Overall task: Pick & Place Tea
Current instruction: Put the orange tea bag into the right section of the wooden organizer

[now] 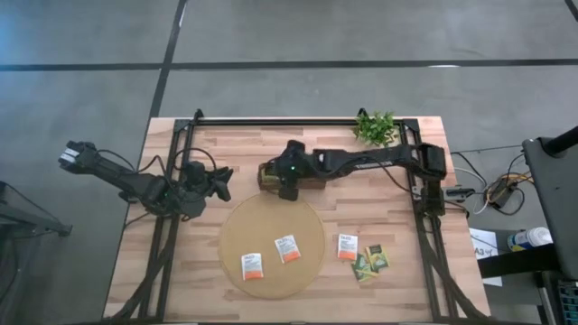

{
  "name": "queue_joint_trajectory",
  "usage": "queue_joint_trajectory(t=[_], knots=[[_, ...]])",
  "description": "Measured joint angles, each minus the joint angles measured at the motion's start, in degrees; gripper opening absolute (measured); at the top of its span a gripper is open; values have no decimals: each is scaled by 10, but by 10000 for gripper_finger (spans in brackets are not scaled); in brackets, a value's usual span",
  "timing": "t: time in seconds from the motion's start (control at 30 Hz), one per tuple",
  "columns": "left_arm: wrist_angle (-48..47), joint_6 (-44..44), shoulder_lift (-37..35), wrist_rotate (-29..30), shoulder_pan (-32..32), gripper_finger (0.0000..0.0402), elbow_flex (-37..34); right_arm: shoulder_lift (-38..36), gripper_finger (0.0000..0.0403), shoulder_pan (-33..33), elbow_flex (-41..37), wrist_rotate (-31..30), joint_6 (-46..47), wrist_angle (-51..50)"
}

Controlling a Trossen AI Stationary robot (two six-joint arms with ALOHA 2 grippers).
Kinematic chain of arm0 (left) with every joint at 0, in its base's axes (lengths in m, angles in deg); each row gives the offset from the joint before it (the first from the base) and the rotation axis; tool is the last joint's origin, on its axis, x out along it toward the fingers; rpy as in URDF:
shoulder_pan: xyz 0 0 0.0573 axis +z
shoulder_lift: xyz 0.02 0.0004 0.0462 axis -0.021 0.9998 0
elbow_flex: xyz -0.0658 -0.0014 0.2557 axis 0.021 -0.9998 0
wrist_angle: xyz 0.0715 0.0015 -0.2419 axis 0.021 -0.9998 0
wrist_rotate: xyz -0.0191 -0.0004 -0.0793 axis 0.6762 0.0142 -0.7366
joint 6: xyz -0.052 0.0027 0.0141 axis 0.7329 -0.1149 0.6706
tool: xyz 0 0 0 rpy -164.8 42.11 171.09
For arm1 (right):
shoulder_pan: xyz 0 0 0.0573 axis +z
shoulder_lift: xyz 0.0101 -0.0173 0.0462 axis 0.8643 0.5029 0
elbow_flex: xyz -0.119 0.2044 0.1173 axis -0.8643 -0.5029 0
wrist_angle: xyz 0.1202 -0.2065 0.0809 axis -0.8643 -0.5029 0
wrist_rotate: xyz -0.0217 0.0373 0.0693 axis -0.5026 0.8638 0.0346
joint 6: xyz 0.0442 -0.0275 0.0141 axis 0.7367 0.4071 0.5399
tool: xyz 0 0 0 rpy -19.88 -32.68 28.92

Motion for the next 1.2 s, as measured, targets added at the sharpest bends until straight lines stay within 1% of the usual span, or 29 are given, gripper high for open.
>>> queue_joint_trajectory(t=[0.07, 0.13, 0.2, 0.3, 0.37, 0.4, 0.5, 0.57, 0.63, 0.73, 0.83, 0.97, 1.07, 1.2], knots=[[0, 0, 0, -25, 0, 112, 0, -24, 148, -1, 0, 27, 1, -20], [0, -3, 0, -64, 0, 112, 0, -44, 148, -3, 0, 70, 8, -43], [0, -17, 4, -119, 0, 112, 0, -59, 148, -3, 0, 104, 30, -71], [3, -34, 21, -205, -1, 112, -1, -60, 148, 3, 0, 154, 76, -101], [22, -44, 41, -257, -2, 112, -2, -55, 148, 13, -3, 191, 111, -104], [36, -49, 53, -286, -4, 112, -2, -52, 148, 20, -2, 202, 128, -98], [99, -60, 99, -368, -20, 112, -2, -47, 148, 42, -3, 205, 163, -89], [136, -53, 133, -400, -44, 112, -2, -42, 148, 52, -3, 205, 182, -73], [176, -31, 168, -404, -75, 112, -2, -37, 148, 56, -4, 208, 199, -71], [210, 44, 217, -373, -127, 112, 0, -27, 148, 60, -3, 230, 224, -59], [212, 134, 262, -341, -184, 112, 23, -4, 148, 67, -3, 272, 244, -35], [212, 244, 331, -329, -244, 112, 65, 28, 148, 79, -3, 319, 270, 17], [215, 323, 388, -339, -268, 112, 93, 52, 148, 91, -3, 335, 285, 52], [220, 408, 456, -354, -271, 112, 131, 81, 148, 108, 7, 341, 288, 72]])
